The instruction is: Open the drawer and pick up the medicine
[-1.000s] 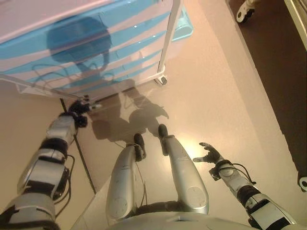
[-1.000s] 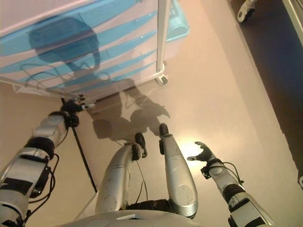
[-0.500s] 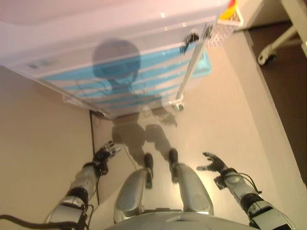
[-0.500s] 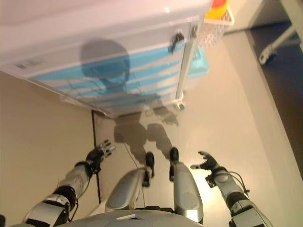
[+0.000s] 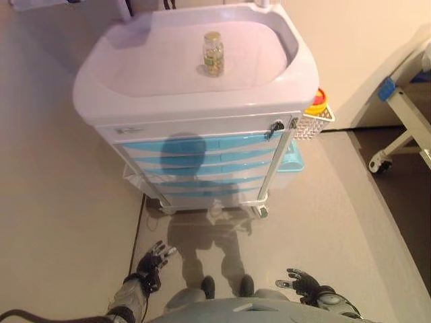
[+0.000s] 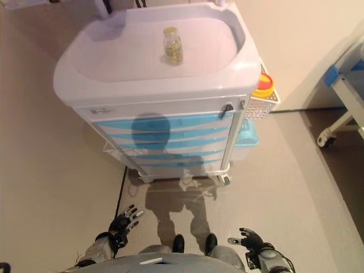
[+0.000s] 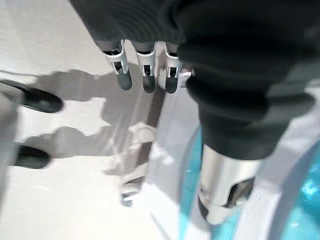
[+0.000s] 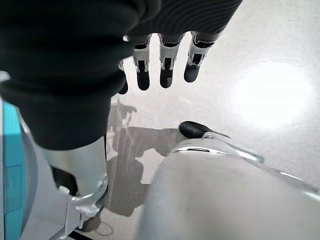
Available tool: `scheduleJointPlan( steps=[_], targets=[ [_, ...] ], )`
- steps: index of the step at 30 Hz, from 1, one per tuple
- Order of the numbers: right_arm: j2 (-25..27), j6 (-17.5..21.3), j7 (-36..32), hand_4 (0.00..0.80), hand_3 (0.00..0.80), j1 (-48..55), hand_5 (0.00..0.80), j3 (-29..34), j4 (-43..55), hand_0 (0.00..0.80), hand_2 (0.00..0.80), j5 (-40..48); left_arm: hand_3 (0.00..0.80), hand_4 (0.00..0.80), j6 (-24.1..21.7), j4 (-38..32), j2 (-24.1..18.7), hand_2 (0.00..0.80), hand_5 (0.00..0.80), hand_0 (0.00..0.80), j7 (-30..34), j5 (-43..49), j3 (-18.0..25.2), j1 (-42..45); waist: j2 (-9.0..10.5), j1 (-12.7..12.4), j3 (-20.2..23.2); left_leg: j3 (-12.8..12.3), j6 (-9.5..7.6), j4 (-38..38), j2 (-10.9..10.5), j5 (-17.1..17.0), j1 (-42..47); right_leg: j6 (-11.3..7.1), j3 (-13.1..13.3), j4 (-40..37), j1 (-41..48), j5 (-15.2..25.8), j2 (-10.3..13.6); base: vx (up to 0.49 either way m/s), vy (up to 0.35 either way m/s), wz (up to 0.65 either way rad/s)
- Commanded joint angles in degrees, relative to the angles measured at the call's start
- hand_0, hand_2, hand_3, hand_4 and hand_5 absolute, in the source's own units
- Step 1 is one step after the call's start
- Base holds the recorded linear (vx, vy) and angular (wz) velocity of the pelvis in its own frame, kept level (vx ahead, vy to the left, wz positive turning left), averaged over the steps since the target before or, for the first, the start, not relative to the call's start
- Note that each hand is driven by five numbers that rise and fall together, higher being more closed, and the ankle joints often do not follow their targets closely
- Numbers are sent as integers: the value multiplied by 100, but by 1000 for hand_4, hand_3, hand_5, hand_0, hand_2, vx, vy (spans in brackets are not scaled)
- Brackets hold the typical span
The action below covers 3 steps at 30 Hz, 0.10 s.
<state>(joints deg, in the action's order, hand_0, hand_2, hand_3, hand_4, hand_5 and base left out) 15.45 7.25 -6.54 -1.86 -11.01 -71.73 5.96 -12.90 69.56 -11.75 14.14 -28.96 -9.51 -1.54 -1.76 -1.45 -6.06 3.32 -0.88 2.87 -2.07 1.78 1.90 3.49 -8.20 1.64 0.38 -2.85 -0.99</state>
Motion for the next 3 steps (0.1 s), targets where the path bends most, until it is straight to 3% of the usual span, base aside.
scheduleJointPlan(
  steps=[1,3],
  targets=[
    [-106,48,23,0,0,-103,0,-62,-93,0,0,-154,0,0,-50,322,188,0,0,0,97,72,-45,-201,222,-30,138,-130,98,-334,-153,-167,-153,-320,-19,-306,308,153,150,0,0,0],
    [-175,41,19,0,0,-111,0,-87,-141,0,0,-197,0,0,169,406,222,0,0,0,101,-17,72,-182,250,-28,195,-157,80,-368,-151,-140,-62,-340,-17,-338,367,167,155,0,0,0]
  ],
)
